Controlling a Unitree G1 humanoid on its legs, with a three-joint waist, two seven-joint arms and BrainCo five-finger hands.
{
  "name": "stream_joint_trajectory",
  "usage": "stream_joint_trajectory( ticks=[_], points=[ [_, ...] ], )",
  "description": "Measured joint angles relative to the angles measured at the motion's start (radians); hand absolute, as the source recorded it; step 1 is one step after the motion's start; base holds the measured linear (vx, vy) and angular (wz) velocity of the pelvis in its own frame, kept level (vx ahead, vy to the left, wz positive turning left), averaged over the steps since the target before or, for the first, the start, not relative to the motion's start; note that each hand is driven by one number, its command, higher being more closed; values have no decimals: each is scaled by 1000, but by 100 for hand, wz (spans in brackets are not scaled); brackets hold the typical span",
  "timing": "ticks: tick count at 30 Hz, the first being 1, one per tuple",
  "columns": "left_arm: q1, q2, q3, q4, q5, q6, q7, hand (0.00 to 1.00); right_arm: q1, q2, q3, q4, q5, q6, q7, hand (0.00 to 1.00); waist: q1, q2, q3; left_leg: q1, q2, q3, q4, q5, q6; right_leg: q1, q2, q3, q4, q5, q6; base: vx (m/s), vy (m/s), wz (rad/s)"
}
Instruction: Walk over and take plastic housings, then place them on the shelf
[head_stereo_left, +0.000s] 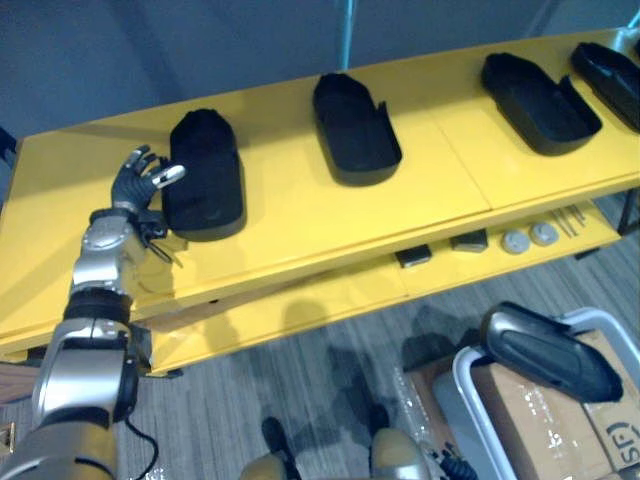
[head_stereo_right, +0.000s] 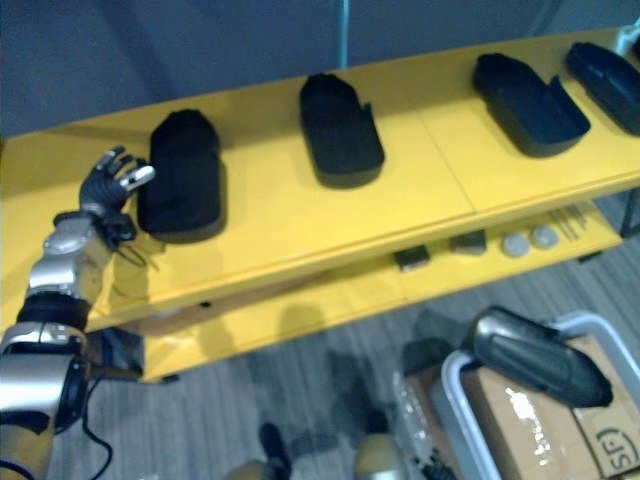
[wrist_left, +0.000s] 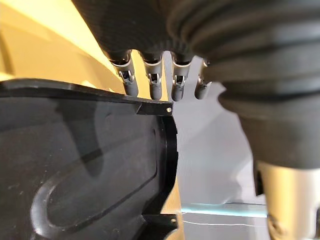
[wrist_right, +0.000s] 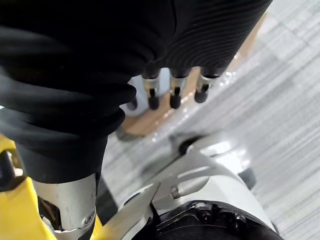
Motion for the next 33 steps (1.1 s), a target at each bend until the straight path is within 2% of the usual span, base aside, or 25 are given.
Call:
stream_joint_trajectory(
  ticks=[4,16,21,24,28,33],
  points=[
    [-39,0,-4,5,-6,0,30,0,0,-1,8,-10,24,-1,0,0,-3,0,13,-32,0,1,0,4,-1,-34,0,4,1,6,6,-16,1,-1],
    [-100,1,-28,32,-7,-11,39,0,-9,-4,31,-30,42,-2,0,0,-6,-10,43,-58,4,1,1,5,-1,-62,7,32,2,12,3,9,2,-1],
    [-107,3,-27,31,-7,-24,66,0,-8,-3,49,-53,63,-2,0,0,-4,-21,49,-66,13,2,1,5,-1,-77,19,71,6,29,-16,-2,2,-1],
    [-109,3,-27,30,0,-32,124,0,-9,-3,54,-64,69,-2,1,0,-3,-24,51,-67,13,2,1,5,-1,-78,20,81,7,29,-16,0,0,0],
    [-109,6,-23,28,56,-51,243,0,-8,-3,58,-60,72,-11,1,0,-2,-23,51,-61,14,2,2,7,-1,-78,22,80,14,28,-16,0,0,0],
    [-99,20,1,-15,133,-108,369,0,-6,-1,60,-60,81,-28,0,0,-3,-21,51,-44,14,-6,2,9,1,-58,21,60,18,27,-15,-3,-5,3]
  ],
)
